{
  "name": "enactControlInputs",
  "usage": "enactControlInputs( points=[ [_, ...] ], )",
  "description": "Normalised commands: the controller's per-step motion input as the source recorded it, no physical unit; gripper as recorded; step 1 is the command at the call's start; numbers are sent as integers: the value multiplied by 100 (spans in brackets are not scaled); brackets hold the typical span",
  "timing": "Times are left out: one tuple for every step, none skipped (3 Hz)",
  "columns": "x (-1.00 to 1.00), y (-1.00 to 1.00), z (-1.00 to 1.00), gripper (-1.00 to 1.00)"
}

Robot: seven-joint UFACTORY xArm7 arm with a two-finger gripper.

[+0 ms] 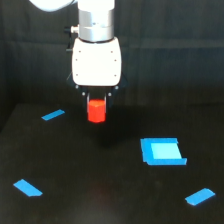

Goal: Pick up the red object from the table

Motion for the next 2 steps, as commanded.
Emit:
enactControlInputs(
  points=[
    [-19,15,85,-100],
    [-5,1,46,-100]
  ],
)
